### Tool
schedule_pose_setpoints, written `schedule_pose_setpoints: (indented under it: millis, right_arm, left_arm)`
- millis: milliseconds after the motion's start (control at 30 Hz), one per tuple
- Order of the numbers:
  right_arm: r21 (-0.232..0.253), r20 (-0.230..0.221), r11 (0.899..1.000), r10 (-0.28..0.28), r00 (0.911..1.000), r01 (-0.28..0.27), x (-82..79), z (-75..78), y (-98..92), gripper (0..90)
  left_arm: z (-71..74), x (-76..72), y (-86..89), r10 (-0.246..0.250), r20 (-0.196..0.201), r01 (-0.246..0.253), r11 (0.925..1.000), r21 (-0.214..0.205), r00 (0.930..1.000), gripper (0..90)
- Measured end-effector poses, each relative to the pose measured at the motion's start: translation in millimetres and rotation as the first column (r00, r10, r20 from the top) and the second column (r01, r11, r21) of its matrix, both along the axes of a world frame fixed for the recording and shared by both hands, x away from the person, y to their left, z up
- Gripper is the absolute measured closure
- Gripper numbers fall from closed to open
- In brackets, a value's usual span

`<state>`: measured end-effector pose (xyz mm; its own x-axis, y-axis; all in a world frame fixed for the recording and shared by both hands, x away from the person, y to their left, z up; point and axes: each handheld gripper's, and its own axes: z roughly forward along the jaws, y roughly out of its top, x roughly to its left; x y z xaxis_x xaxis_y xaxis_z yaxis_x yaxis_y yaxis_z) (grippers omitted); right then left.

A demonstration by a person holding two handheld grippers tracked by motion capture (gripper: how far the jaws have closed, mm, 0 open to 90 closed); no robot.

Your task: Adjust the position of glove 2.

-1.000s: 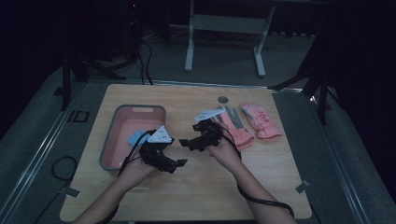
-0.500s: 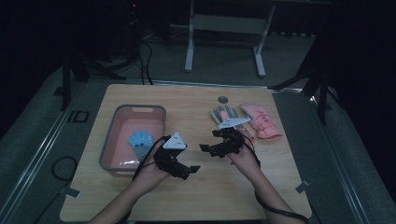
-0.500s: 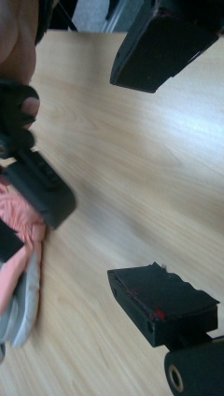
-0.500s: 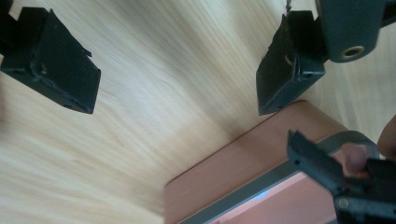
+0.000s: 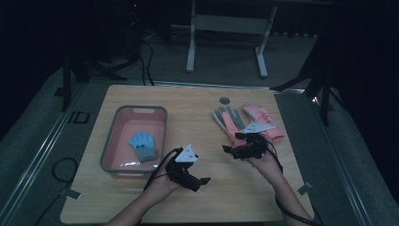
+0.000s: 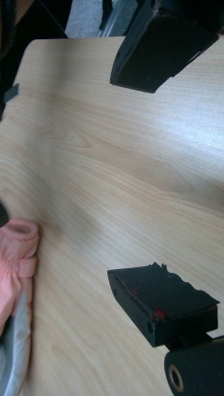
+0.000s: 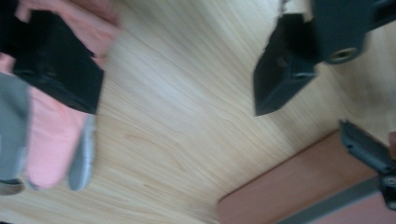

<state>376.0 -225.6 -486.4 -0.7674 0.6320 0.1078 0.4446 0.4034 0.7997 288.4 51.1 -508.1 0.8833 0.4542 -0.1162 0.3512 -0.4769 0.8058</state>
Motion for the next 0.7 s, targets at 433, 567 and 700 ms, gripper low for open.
schedule_pose_setpoints:
  millis: [433, 567, 700]
  right_arm:
    - [-0.054, 0.036, 0.983, -0.171, 0.9846, 0.173, 48.3, 1.5, -31.8, 54.7]
    - [-0.068, 0.019, 0.977, -0.203, 0.9791, 0.203, 68.9, -1.7, -33.8, 59.6]
    - [-0.070, -0.011, 0.976, -0.207, 0.9782, 0.206, 87.4, -6.0, -33.9, 61.3]
  left_arm:
    - [-35.3, -13.1, -3.3, -0.012, -0.031, 0.013, 0.9997, 0.023, 0.9994, 7.8]
    - [-41.7, -16.0, -2.6, -0.004, -0.046, 0.004, 1.0000, 0.004, 0.9989, 7.8]
    - [-46.6, -16.6, -2.2, 0.000, -0.057, 0.000, 1.0000, 0.003, 0.9984, 7.8]
